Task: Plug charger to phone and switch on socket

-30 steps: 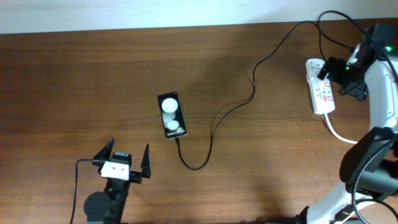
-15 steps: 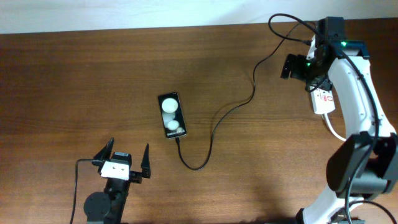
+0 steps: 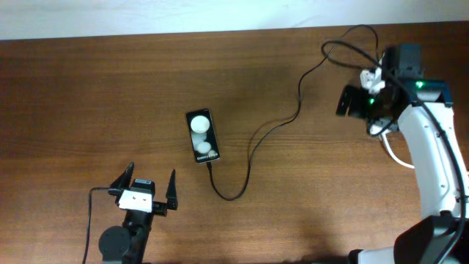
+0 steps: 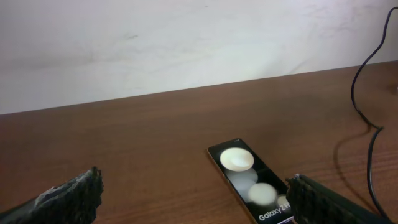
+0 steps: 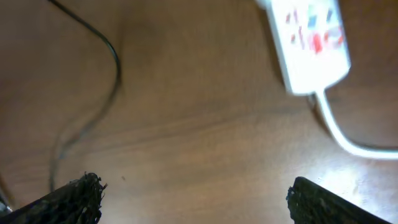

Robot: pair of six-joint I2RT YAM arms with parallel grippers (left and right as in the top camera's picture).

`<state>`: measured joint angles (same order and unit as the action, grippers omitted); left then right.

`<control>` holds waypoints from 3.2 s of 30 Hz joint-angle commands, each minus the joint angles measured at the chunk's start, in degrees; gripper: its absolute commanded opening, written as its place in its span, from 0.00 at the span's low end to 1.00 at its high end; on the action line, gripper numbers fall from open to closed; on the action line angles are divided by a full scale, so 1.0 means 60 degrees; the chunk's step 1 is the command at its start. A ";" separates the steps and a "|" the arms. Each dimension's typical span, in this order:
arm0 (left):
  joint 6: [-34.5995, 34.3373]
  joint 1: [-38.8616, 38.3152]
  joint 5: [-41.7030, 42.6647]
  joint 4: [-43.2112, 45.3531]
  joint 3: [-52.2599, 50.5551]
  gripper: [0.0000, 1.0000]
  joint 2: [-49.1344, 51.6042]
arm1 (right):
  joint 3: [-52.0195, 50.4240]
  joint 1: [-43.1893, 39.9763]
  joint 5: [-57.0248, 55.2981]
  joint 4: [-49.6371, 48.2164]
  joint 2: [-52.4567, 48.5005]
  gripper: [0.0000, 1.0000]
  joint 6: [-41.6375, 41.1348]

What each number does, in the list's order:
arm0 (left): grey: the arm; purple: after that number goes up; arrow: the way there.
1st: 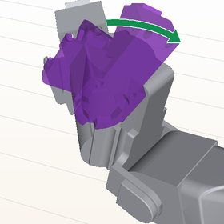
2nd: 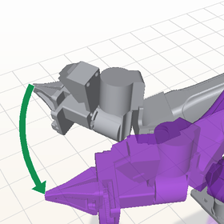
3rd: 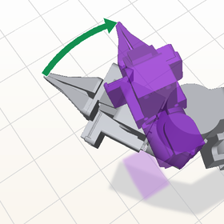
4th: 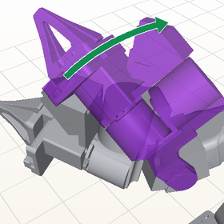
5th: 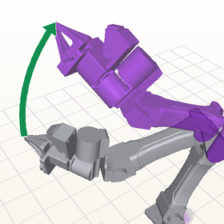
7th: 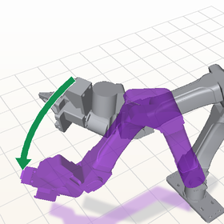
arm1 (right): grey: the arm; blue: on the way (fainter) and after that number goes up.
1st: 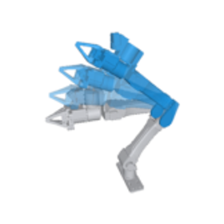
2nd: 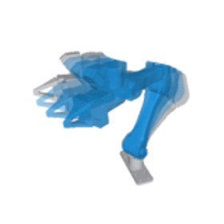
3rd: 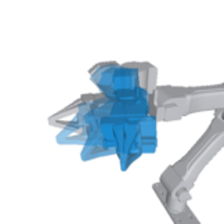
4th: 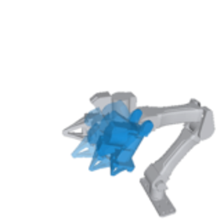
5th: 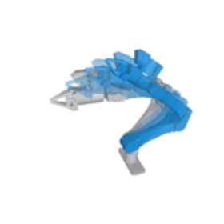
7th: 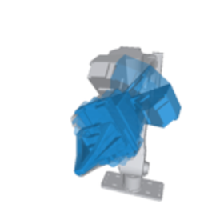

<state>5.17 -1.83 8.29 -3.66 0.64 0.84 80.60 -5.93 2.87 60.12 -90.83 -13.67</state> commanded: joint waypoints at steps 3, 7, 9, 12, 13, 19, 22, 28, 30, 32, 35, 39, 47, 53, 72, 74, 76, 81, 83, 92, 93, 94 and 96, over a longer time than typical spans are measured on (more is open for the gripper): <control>0.0160 0.0040 -0.0106 -0.0055 -0.0025 0.99 -0.0091 | -0.1064 0.0015 -0.0080 0.0022 0.0474 0.99 -0.0015; 0.0160 0.0040 -0.0106 -0.0055 -0.0025 0.99 -0.0091 | -0.1486 0.0015 -0.0080 0.0018 0.0634 0.99 -0.0015; 0.0160 0.0040 -0.0106 -0.0055 -0.0025 0.99 -0.0091 | -0.1832 0.0015 -0.0080 0.0018 0.0922 0.99 -0.0015; 0.0160 0.0040 -0.0106 -0.0055 -0.0025 0.99 -0.0091 | -0.2262 0.0015 -0.0080 0.0022 0.1388 0.99 -0.0015; 0.0160 0.0040 -0.0106 -0.0055 -0.0025 0.99 -0.0091 | -0.2393 0.0015 -0.0080 0.0018 0.1548 0.99 -0.0015; 0.0160 0.0040 -0.0106 -0.0055 -0.0025 0.99 -0.0091 | -0.3829 0.0015 -0.0845 -0.0729 0.2397 0.99 0.0106; 0.0160 0.0040 -0.0106 -0.0055 -0.0025 0.99 -0.0091 | -0.4801 0.0066 -0.0627 -0.1800 0.2546 0.99 0.0102; 0.0160 0.0040 -0.0106 -0.0055 -0.0025 0.99 -0.0091 | -0.6561 0.0663 0.0080 -0.5271 0.2543 0.99 0.0102; 0.0160 0.0040 -0.0106 -0.0055 -0.0025 0.99 -0.0091 | -0.6983 0.0838 0.0095 -0.6080 0.2543 0.99 0.0109; 0.0160 0.0040 -0.0106 -0.0055 -0.0025 0.99 -0.0091 | -0.7275 0.0892 0.0095 -0.6470 0.2543 0.99 0.0186; 0.0160 0.0040 -0.0106 -0.0055 -0.0025 0.99 -0.0091 | -0.7563 0.0889 -0.0084 -0.6717 0.2543 0.99 0.0543; 0.0160 0.0040 -0.0106 -0.0055 -0.0025 0.99 -0.0091 | -0.7938 0.0889 -0.0076 -0.7424 0.2543 0.99 0.0670; 0.0160 0.0040 -0.0106 -0.0055 -0.0025 0.99 -0.0091 | -0.8145 0.0889 -0.0004 -0.7759 0.2546 0.99 0.0670; 0.0160 0.0040 -0.0106 -0.0055 -0.0025 0.99 -0.0091 | -0.9449 0.0889 0.0477 -0.9996 0.2612 0.99 0.0670; 0.0160 0.0040 -0.0106 -0.0055 -0.0025 0.99 -0.0091 | -1.1530 0.0871 0.0528 -1.2568 0.3898 0.99 0.0667; 0.0160 0.0040 -0.0106 -0.0055 -0.0025 0.99 -0.0091 | -1.1533 0.0871 0.0528 -1.2560 0.3901 0.99 0.0667; 0.0160 0.0040 -0.0106 -0.0055 -0.0025 0.99 -0.0091 | -1.1581 0.0871 0.0528 -1.2564 0.3938 0.99 0.0667; 0.0160 0.0040 -0.0106 -0.0055 -0.0025 0.99 -0.0091 | -1.2353 0.0863 0.0492 -1.3183 0.4401 0.98 0.0667; 0.0160 0.0040 -0.0106 -0.0055 -0.0025 0.99 -0.0091 | -1.2735 0.0863 0.0488 -1.3650 0.4626 0.99 0.0667; 0.0160 0.0040 -0.0106 -0.0055 -0.0025 0.99 -0.0091 | -1.3380 0.0863 0.0415 -1.3544 0.5963 0.99 0.0674; 0.0160 0.0040 -0.0106 -0.0055 -0.0025 0.99 -0.0091 | -1.3380 0.0863 0.0415 -1.3431 0.6135 0.99 0.0699; 0.0160 0.0040 -0.0106 -0.0055 -0.0025 0.99 -0.0091 | -1.3380 0.0863 0.0419 -1.3242 0.6364 0.99 0.0831; 0.0160 0.0040 -0.0106 -0.0055 -0.0025 0.99 -0.0091 | -1.3380 0.0863 0.0419 -1.2746 0.6801 0.99 0.1045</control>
<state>5.17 -1.83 8.27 -3.66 0.64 0.84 0.58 -1.02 5.48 -18.90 -53.47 -9.65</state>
